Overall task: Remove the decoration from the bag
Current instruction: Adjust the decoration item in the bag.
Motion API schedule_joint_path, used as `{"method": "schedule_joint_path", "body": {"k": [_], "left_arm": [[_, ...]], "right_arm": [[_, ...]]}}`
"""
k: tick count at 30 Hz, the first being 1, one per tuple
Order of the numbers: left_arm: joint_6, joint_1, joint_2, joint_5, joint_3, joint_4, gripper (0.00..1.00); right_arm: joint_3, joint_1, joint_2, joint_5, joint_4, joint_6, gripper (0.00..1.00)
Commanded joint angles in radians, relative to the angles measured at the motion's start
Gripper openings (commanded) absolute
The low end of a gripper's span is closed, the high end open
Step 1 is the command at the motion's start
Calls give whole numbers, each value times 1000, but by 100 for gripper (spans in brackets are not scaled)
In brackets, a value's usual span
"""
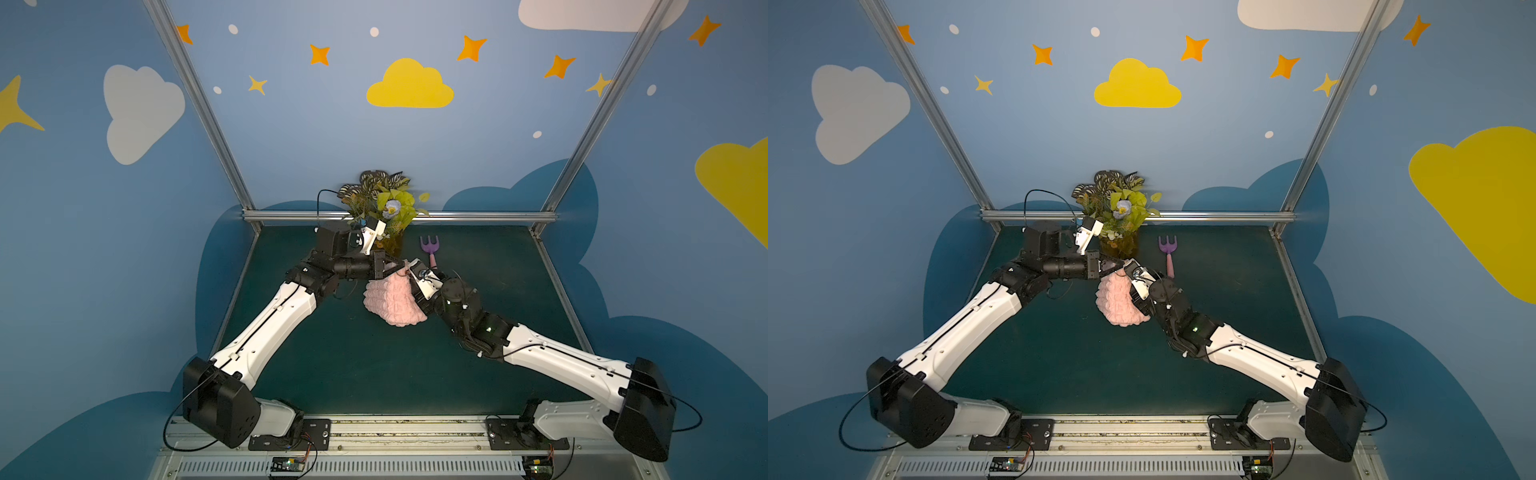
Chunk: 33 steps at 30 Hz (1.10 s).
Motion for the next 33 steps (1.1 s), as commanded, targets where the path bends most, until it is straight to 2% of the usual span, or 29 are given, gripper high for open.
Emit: {"method": "schedule_joint_path", "body": {"k": [1,6,9,16,20,27,33], "left_arm": [[5,0,-13,88,26,104,2],[11,1,-9,100,25,107,2],[11,1,-1,109,27,109,2],[16,4,9,130,31,112,2],[16,6,7,111,25,112,2],[8,12,2,89,12,135,3],[12,21,14,139,12,159,2]], "right_arm": [[25,-26,-17,-97,-2,33,54],[116,-90,-29,-378,-182,89,54],[150,-124,-50,-495,-261,110,52],[221,-184,-71,-735,-402,145,37],[228,-202,-78,-810,-435,163,32],[173,-213,-91,-870,-457,192,32],[143,-258,-115,-952,-432,229,32]]}}
